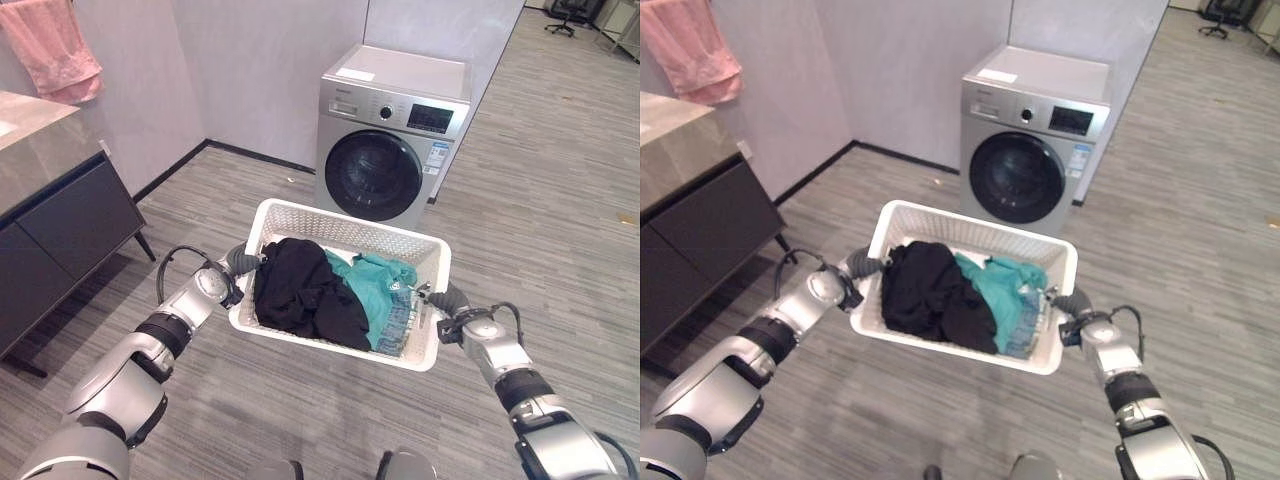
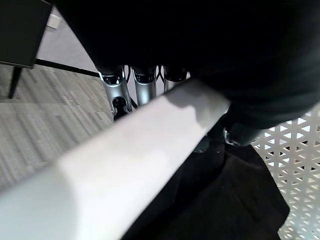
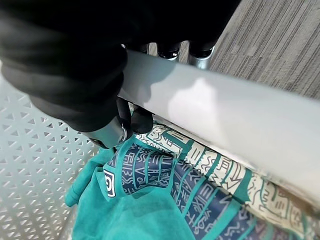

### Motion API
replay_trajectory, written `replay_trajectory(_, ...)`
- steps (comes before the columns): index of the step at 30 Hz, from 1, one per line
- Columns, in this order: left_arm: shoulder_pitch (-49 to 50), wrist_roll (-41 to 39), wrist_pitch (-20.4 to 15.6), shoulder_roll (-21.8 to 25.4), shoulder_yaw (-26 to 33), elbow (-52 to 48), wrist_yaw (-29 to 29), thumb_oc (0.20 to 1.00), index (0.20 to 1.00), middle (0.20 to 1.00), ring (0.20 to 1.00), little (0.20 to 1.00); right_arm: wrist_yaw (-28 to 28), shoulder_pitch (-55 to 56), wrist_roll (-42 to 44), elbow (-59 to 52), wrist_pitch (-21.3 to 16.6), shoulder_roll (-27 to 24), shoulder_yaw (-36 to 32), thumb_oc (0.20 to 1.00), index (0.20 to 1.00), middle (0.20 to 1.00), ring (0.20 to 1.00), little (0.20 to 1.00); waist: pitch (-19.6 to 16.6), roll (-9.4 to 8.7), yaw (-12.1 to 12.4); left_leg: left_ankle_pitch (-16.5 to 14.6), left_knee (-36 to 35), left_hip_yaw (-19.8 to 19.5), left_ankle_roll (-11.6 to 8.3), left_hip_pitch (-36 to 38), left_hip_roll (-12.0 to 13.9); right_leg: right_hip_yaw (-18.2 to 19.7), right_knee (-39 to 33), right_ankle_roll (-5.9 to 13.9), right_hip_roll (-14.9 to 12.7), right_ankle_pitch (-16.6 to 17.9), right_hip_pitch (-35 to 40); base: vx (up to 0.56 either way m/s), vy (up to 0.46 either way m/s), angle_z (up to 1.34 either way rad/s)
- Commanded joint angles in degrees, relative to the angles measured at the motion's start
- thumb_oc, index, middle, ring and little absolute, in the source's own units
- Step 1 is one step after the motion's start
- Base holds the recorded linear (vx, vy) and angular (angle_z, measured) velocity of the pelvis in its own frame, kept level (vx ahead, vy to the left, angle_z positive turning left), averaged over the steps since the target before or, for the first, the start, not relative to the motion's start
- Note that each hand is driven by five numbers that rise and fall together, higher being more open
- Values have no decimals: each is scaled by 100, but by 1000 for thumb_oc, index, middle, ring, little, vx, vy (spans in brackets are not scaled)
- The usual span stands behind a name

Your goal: Grab the laundry basket,head to the washer,open it,put in the laundry and shut it.

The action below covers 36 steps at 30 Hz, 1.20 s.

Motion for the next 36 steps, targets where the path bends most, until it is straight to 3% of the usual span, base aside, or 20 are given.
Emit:
replay_trajectory(1,-420,28,-455,-53,443,166,272,200,200,200,200,200,-112,-322,-35,127,-424,-647,-115,200,200,200,200,200,-421,136,60,-128,-3,-540,-213,-240,228,353,-1348,382,24,729,515,391,-139,35)
replay_trajectory(3,-327,155,-486,-150,478,227,291,200,200,200,200,200,-56,-229,-79,143,-430,-668,-156,200,200,200,200,200,-425,111,-36,-440,67,-596,-257,61,193,308,-2064,530,-183,1102,352,445,-155,23)
replay_trajectory(8,-295,251,-503,-271,428,322,305,200,200,200,200,200,-16,-148,-109,222,-435,-770,-212,200,200,200,200,200,-590,40,-126,-707,384,-713,-334,309,211,376,-2086,522,-242,1281,523,359,-151,1)
replay_trajectory(10,-241,217,-530,-342,466,321,283,200,200,200,200,200,4,-181,-166,263,-411,-869,-173,200,200,200,200,200,-707,82,-165,-660,670,-670,-461,370,365,267,-2032,452,-164,1337,628,364,-211,-6)
replay_trajectory(11,-214,185,-555,-404,479,364,286,200,200,200,200,200,-1,-216,-158,331,-424,-913,-150,200,200,200,200,200,-735,118,-198,-509,992,-661,-575,321,522,176,-1965,378,-77,1281,686,341,-269,-25)
replay_trajectory(12,-163,135,-577,-457,491,379,274,200,200,200,200,200,-42,-235,-113,418,-437,-918,-134,200,200,200,200,200,-786,129,-218,-116,1407,-545,-714,246,729,33,-1936,284,19,1156,811,352,-442,-35)
replay_trajectory(13,-159,99,-514,-431,451,310,250,200,200,200,200,200,-92,-217,-73,408,-434,-984,-142,200,200,200,200,200,-713,101,-204,507,2816,-445,-832,-349,1131,-130,-2080,24,221,943,1212,236,-358,-18)
replay_trajectory(14,-164,99,-513,-429,449,310,249,200,200,200,200,200,-92,-220,-73,408,-434,-982,-145,200,200,200,200,200,-727,84,-224,525,2832,-472,-833,-397,1116,-149,-2097,18,205,963,1196,200,-383,-6)
replay_trajectory(15,-152,76,-476,-420,490,234,258,200,200,200,200,200,-101,-208,-41,361,-453,-992,-137,200,200,200,200,200,-660,65,-171,720,3420,-514,-822,-613,1170,-136,-2191,-120,358,866,1396,213,-332,-13)
replay_trajectory(16,-116,41,-451,-381,568,182,236,200,200,200,200,200,-92,-204,-33,261,-448,-976,-104,200,200,200,200,200,-556,-22,-74,929,4133,-635,-804,-968,1036,-88,-2347,-270,494,755,1663,217,-327,-49)
replay_trajectory(18,-92,-22,-451,-390,590,150,231,200,200,200,200,200,-113,-216,-28,205,-444,-982,-96,200,200,200,200,200,-479,-28,-23,1015,4384,-629,-817,-1176,1094,-127,-2425,-327,547,704,1801,152,-197,-51)
replay_trajectory(20,-27,-69,-425,-350,647,11,243,200,200,200,200,200,-116,-154,-12,102,-414,-1003,-148,200,200,200,200,200,-367,-58,111,931,4284,-464,-799,-1577,1188,-110,-2476,-335,542,615,1990,212,-118,-18)
replay_trajectory(21,27,-97,-421,-304,715,-63,239,200,200,200,200,200,-77,-128,-66,45,-392,-997,-118,200,200,200,200,200,-315,-48,240,903,3826,-317,-843,-1912,1225,-92,-2498,-300,549,509,2136,180,-27,-37)
replay_trajectory(25,27,-104,-411,-269,760,-28,253,200,200,200,200,200,-58,-80,-65,17,-377,-964,-123,200,200,200,200,200,-264,-17,393,982,3020,-164,-902,-1986,1295,-64,-2471,-271,573,393,2305,191,22,-33)
replay_trajectory(26,-1,-105,-412,-272,773,40,267,200,200,200,200,200,-75,-23,-49,26,-408,-951,-161,200,200,200,200,200,-262,47,459,1070,2092,-28,-932,-2066,1368,-114,-2472,-237,656,269,2487,239,39,-17)
replay_trajectory(27,-17,-110,-419,-275,752,77,271,200,200,200,200,200,-93,10,-52,33,-428,-950,-201,200,200,200,200,200,-210,24,518,1132,1830,31,-954,-2080,1343,-137,-2474,-219,626,224,2608,312,70,6)
replay_trajectory(29,-39,-137,-428,-264,740,169,296,200,200,200,200,200,-133,3,-44,61,-463,-936,-228,200,200,200,200,200,-181,91,647,1262,1346,-232,-1014,-2172,1263,-98,-2428,-206,674,98,2723,207,71,-2)
replay_trajectory(32,-103,-156,-455,-255,680,258,298,200,200,200,200,200,-162,-26,-18,157,-520,-896,-218,200,200,200,200,200,-221,174,728,1170,917,-742,-1041,-1867,1091,0,-2268,-205,714,-103,2835,234,83,-49)
replay_trajectory(36,-77,-136,-475,-299,614,308,309,200,200,200,200,200,-219,63,42,202,-590,-827,-303,200,200,200,200,200,-373,142,737,1105,711,-583,-992,-1583,1086,-93,-2293,-143,654,-179,3035,152,60,-12)
